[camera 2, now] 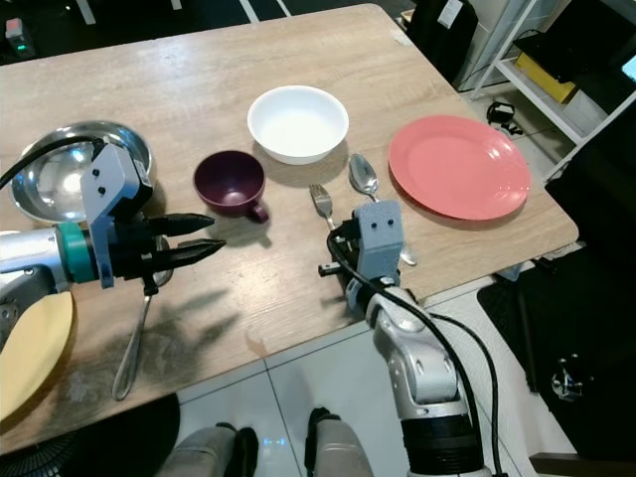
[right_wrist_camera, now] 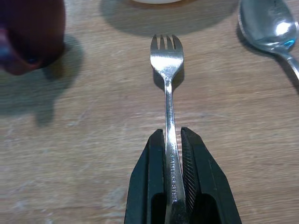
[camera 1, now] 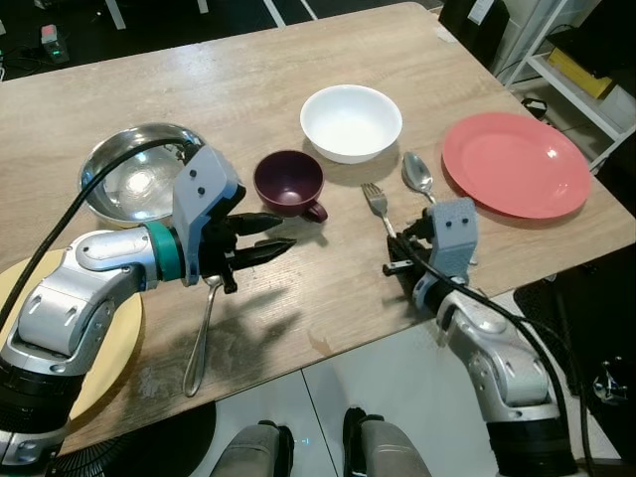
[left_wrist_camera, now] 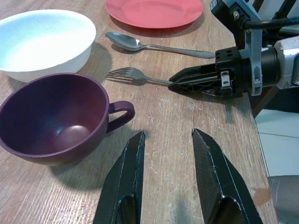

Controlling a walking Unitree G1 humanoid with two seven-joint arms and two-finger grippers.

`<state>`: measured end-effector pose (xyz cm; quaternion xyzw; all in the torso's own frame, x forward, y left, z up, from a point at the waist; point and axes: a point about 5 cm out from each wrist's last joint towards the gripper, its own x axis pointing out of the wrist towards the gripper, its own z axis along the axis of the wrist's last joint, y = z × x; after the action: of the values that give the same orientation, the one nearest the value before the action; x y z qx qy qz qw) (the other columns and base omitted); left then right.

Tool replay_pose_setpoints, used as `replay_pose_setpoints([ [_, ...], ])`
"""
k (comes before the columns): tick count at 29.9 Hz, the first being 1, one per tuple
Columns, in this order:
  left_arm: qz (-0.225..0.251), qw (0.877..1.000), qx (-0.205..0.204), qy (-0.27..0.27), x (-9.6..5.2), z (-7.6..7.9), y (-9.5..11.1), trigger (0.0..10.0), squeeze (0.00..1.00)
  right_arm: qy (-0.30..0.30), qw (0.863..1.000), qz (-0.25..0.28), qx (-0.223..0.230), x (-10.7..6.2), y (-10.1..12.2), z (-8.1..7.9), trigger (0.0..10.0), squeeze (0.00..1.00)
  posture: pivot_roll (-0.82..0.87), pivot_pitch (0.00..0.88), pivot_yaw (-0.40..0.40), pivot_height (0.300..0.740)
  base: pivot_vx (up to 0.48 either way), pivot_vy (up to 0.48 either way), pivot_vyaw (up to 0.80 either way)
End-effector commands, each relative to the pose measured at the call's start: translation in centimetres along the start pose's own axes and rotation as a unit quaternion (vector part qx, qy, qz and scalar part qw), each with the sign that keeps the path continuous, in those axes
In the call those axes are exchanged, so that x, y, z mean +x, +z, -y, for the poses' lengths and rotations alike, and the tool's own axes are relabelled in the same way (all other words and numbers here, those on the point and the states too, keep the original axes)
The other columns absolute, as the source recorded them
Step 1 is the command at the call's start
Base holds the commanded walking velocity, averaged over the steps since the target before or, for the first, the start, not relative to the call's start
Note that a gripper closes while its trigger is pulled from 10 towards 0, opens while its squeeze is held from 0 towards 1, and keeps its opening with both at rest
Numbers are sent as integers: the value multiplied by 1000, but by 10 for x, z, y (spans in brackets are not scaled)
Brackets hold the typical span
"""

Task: Setting the table

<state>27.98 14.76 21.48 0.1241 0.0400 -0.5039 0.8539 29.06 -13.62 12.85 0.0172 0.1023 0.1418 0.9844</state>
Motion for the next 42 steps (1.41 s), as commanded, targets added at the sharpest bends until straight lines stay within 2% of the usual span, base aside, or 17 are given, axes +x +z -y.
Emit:
replay_pose_setpoints([
  [1, -5, 1000, -5, -4, 0, 2, -2, 10000, 0, 1, 999, -24, 22, -1, -11, -5, 10000, 0, 73, 120, 67, 740, 0, 0, 0],
  [10, -3, 1000, -6, -4, 1, 2, -2, 10000, 0, -11, 999, 37, 25, 6, 6, -7, 10000, 0, 73, 119, 68, 740, 0, 0, 0],
  [11, -3, 1000, -6, -4, 1, 3, -3, 10000, 0, -10, 998, 52, 22, 7, 11, -7, 10000, 294, 73, 119, 68, 740, 0, 0, 0],
  [12, -2, 1000, -6, -2, 2, 4, -3, 10000, 0, -6, 998, 62, 22, 8, 14, -6, 10000, 1000, 79, 118, 69, 740, 0, 0, 0],
  [17, -1, 1000, -8, 4, 1, 4, -4, 10000, 0, 6, 996, 86, 14, 7, 25, -2, 10000, 1000, 82, 117, 66, 740, 0, 0, 0],
  [18, 0, 1000, -9, 5, 1, 5, -4, 10000, 0, 10, 996, 91, 7, 4, 28, 0, 10000, 0, 82, 117, 66, 740, 0, 0, 0],
  [20, 0, 1000, -9, 5, 1, 5, -4, 10000, 0, 10, 996, 91, 7, 4, 28, 0, 10000, 0, 82, 117, 66, 740, 0, 0, 0],
  [23, 0, 1000, -13, 10, 0, 5, -4, 10000, 0, -3, 995, 95, -10, -3, 34, 12, 10000, 0, 80, 117, 64, 740, 0, 0, 0],
  [30, 0, 1000, -14, 21, 2, 5, -6, 10000, 0, -30, 994, 102, -28, -9, 37, 26, 10000, 0, 76, 116, 68, 740, 0, 0, 0],
  [33, -19, 995, -34, 90, 8, 2, -14, 10000, 0, -50, 990, 129, -23, -15, 46, 34, 10000, 0, 81, 115, 77, 740, 0, 0, 0],
  [34, -33, 990, -53, 127, 9, 1, -20, 10000, 0, -63, 988, 141, -18, -17, 50, 38, 10000, 0, 81, 115, 82, 740, 0, 0, 0],
  [35, -33, 990, -53, 127, 9, 1, -20, 10000, 0, -63, 988, 141, -18, -17, 50, 38, 10000, 0, 81, 115, 82, 740, 0, 0, 0],
  [37, -48, 979, -83, 178, 11, 1, -26, 10000, 0, -79, 985, 154, -14, -20, 55, 46, 10000, 0, 88, 117, 80, 740, 0, 0, 0],
  [38, -56, 969, -115, 212, 15, 2, -27, 10000, 0, -84, 984, 156, -14, -21, 57, 50, 10000, 0, 98, 118, 78, 740, 0, 0, 0],
  [39, -54, 963, -129, 232, 19, 3, -24, 10000, 0, -87, 984, 157, -15, -20, 59, 53, 10000, 0, 100, 117, 78, 740, 0, 0, 0],
  [41, -45, 959, -127, 249, 20, 3, -16, 10000, 0, -84, 984, 158, -18, -17, 61, 53, 10000, 0, 103, 116, 82, 740, 0, 0, 0],
  [42, -38, 957, -108, 265, 19, 2, -9, 10000, 0, -79, 984, 159, -21, -15, 63, 52, 10000, 0, 105, 114, 84, 740, 0, 0, 0],
])
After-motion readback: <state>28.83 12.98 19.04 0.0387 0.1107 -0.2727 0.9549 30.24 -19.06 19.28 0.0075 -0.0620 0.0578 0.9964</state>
